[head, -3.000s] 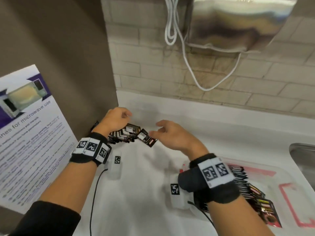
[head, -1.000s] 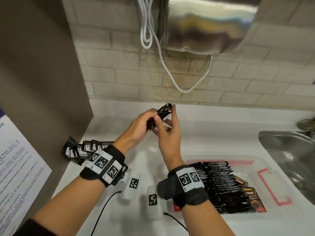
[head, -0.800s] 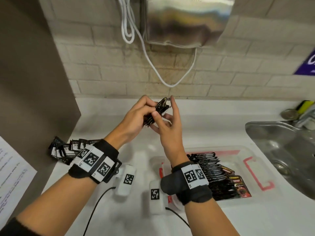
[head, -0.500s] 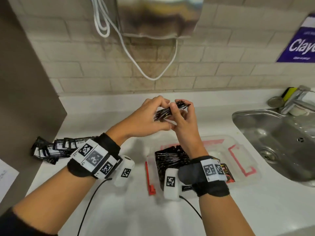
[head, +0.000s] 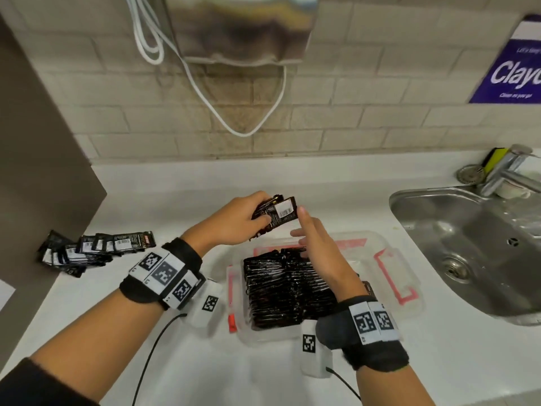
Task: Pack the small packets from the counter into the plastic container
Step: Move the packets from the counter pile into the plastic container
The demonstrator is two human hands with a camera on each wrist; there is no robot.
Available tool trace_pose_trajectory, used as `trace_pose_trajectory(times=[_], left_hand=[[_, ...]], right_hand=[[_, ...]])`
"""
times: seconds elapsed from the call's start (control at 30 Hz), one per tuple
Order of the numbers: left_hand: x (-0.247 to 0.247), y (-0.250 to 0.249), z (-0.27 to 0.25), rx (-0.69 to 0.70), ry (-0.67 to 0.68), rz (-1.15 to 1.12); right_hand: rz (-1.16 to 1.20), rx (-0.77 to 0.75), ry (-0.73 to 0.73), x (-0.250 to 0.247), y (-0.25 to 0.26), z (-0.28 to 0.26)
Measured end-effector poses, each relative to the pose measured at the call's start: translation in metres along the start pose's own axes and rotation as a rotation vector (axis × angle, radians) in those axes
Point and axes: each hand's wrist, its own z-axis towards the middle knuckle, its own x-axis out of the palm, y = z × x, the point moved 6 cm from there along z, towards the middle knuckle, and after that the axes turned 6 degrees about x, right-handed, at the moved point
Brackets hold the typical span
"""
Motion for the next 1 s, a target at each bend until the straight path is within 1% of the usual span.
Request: trace_pose_trajectory(times=[0.1,0.17,0.23,0.37,0.5,0.63,0.8,0.87,1.0], left_hand=[[0.007,0.023,-0.01,-0.12,-0.006,-0.166],[0.013,0.032,-0.016,-0.162,-0.02,-0.259],[0.019,0.037,-0.019,-0.187,-0.043,-0.348],[0.027,0.042,-0.023,-0.221,-0.081,-0.384],[0.038,0.04,-0.028,-0.194,-0.043,-0.301],[0.041,0.039,-0.029,-0.146,-0.072,-0.29],[0.045,0.037,-0.027,-0.092,-0.14,-0.284],[0.047,0.035,-0.025,-0.059,-0.136,-0.192],[0.055,0.03,-0.027,0.004,-0.083,0.121]], right_hand=[[-0.219,-0.049,0.046,0.004,-0.01,0.003],[-0.434,-0.123,0.08,0.012,-0.012,0.006],[-0.595,-0.206,0.124,0.025,-0.013,0.01],[-0.773,-0.284,0.132,0.041,-0.019,0.015],[-0.919,-0.294,0.106,0.05,-0.026,0.018],[-1.072,-0.249,0.095,0.056,-0.033,0.023],[-1.091,-0.244,0.072,0.055,-0.035,0.022],[-1.085,-0.241,0.082,0.054,-0.035,0.021],[-1.008,-0.226,0.123,0.048,-0.036,0.019]])
